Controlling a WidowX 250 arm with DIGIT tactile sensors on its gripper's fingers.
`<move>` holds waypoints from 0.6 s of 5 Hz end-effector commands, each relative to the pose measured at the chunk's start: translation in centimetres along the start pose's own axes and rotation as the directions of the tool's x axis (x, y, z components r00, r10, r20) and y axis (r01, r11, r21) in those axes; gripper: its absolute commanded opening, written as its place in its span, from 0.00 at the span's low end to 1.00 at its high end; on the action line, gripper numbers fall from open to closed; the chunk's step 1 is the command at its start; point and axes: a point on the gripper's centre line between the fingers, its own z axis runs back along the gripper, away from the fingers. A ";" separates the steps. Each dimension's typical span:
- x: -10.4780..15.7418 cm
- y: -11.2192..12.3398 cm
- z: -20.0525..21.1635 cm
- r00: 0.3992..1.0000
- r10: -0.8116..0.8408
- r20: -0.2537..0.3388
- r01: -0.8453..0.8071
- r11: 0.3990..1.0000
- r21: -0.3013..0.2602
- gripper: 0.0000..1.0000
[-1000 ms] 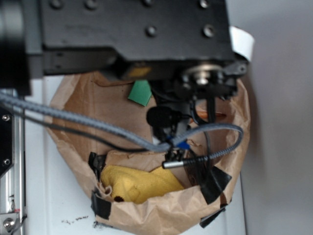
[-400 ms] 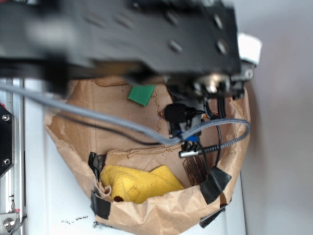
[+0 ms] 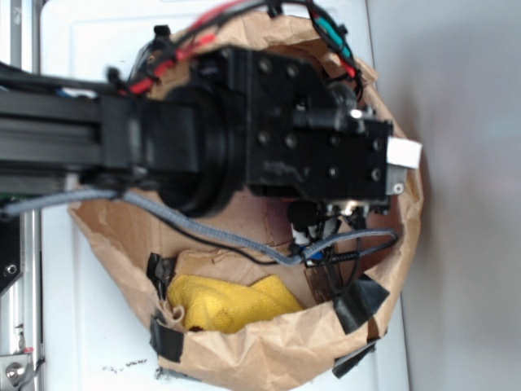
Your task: Grab the shell.
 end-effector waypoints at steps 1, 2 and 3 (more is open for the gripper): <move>0.5 0.6 -1.2 0.999 -0.025 0.043 0.026 0.999 -0.025 1.00; 0.3 0.9 -2.5 0.999 0.011 0.039 -0.011 1.000 -0.021 0.00; -0.4 1.5 -3.5 0.998 0.031 0.055 -0.029 0.999 -0.034 0.00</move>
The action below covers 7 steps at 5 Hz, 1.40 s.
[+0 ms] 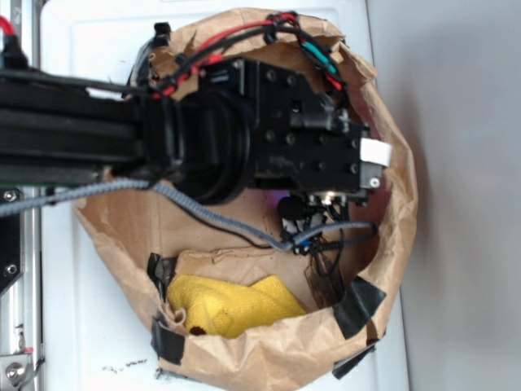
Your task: Grab the shell.
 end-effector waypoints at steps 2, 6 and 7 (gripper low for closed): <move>-0.7 2.0 -1.1 0.996 0.058 0.068 -0.057 0.998 -0.017 0.00; -3.0 1.6 14.3 0.993 0.109 -0.047 -0.111 0.993 -0.047 0.00; -4.6 1.7 17.0 0.993 0.116 0.030 -0.113 0.991 -0.074 0.00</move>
